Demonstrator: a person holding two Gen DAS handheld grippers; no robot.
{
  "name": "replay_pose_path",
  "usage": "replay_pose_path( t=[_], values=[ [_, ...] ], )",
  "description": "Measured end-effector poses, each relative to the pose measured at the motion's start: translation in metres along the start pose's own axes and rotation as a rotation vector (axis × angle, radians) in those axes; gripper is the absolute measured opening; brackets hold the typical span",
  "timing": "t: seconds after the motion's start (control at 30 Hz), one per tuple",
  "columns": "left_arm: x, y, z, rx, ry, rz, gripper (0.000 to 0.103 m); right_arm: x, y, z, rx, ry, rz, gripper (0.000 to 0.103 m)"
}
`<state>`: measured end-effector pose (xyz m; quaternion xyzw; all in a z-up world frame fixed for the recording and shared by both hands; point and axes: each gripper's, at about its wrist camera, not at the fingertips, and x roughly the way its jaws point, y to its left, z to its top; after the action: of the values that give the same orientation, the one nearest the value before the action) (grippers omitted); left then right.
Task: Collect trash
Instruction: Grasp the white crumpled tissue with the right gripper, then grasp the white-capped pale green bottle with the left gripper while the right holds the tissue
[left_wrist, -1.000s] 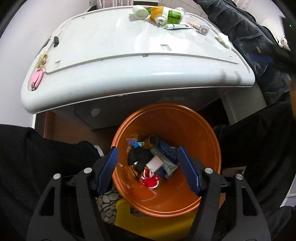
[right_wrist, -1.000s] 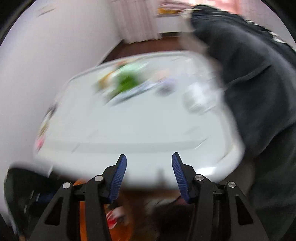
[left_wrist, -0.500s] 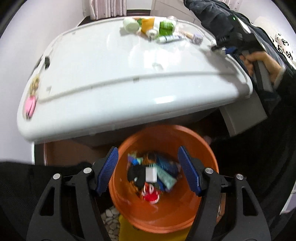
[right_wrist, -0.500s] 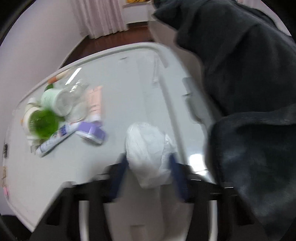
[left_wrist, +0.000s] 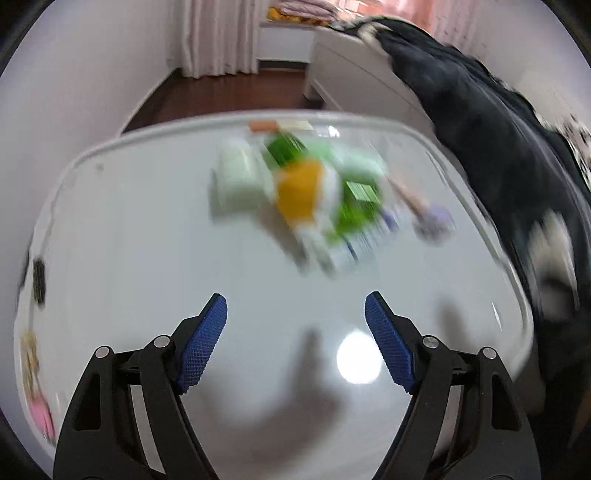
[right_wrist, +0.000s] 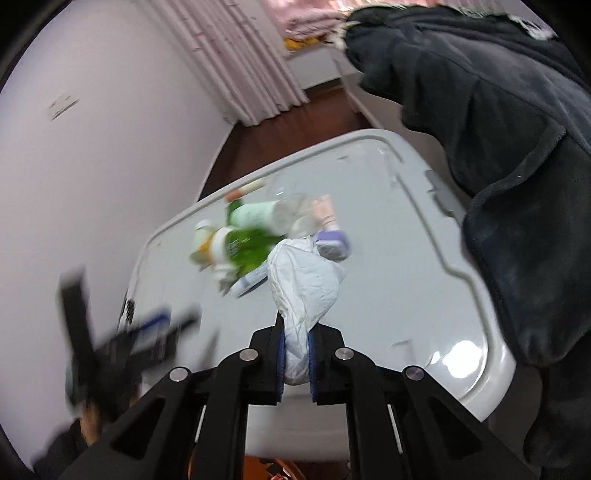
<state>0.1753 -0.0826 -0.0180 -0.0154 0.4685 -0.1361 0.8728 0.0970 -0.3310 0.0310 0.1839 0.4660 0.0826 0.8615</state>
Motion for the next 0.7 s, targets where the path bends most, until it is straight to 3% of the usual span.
replay_pose_path(
  t=[0.2,0.33,0.47,0.5,0.53,0.57,0.63,0.7],
  values=[
    [0.026,0.047,0.07,-0.195,-0.038,0.02,0.076,0.013,0.001,0.006,-0.031,0.032,0.0,0.01],
    [0.059,0.06,0.098,-0.247,0.029,0.049,0.076,0.022,-0.002,0.012,-0.015,0.055,0.0,0.01],
    [0.102,0.056,0.104,-0.218,0.161,0.093,0.074,0.034,0.003,0.016,-0.038,0.069,0.0,0.01],
    [0.105,0.056,0.104,-0.21,0.154,0.116,0.074,0.037,0.006,0.017,-0.044,0.077,0.004,0.01],
    [0.104,0.053,0.106,-0.18,0.122,0.139,0.063,0.039,0.007,0.017,-0.046,0.081,0.007,0.01],
    [0.103,0.051,0.105,-0.155,0.119,0.17,0.045,0.041,0.008,0.017,-0.049,0.085,0.011,0.01],
    [0.101,0.046,0.103,-0.111,0.107,0.227,0.044,0.042,0.01,0.016,-0.046,0.091,0.018,0.01],
    [0.094,0.051,0.096,-0.13,0.093,0.187,0.044,0.043,0.01,0.016,-0.033,0.091,0.018,0.01]
  ],
)
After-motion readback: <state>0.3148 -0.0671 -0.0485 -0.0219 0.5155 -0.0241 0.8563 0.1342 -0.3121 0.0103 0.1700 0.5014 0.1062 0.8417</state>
